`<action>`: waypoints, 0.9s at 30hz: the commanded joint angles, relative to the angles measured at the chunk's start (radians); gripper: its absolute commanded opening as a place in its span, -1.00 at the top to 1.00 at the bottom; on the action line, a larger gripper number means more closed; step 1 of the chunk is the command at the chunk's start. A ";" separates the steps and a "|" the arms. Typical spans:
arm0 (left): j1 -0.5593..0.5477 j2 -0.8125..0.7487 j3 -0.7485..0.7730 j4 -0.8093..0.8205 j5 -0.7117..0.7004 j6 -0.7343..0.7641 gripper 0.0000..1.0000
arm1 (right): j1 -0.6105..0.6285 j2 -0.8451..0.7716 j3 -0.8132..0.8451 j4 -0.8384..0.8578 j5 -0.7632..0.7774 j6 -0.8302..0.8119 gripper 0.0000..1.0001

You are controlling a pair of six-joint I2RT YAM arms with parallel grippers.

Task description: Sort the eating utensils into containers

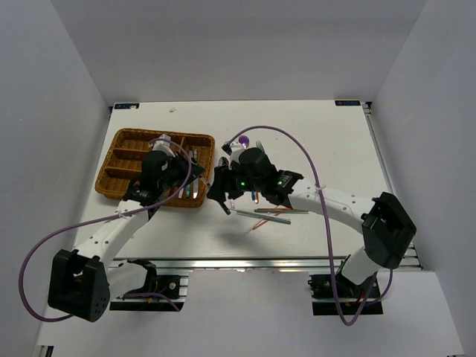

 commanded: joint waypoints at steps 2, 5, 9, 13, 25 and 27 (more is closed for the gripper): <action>0.001 -0.035 0.148 -0.164 -0.315 0.020 1.00 | -0.032 -0.079 -0.042 0.029 0.170 -0.011 -0.79; 0.035 0.047 0.282 -0.255 -0.523 0.029 1.00 | -0.076 -0.197 -0.126 -0.027 0.338 0.003 -0.79; 0.206 0.244 0.472 -0.328 -0.605 0.011 1.00 | -0.147 -0.380 -0.237 -0.060 0.371 0.001 -0.79; 0.338 0.520 0.690 -0.344 -0.642 0.017 1.00 | -0.184 -0.477 -0.309 -0.102 0.370 -0.022 -0.79; 0.491 0.917 1.051 -0.269 -0.490 0.104 1.00 | -0.195 -0.641 -0.462 -0.086 0.296 -0.040 -0.79; 0.491 0.907 0.985 -0.220 -0.478 0.078 1.00 | -0.193 -0.617 -0.436 -0.086 0.292 -0.057 -0.79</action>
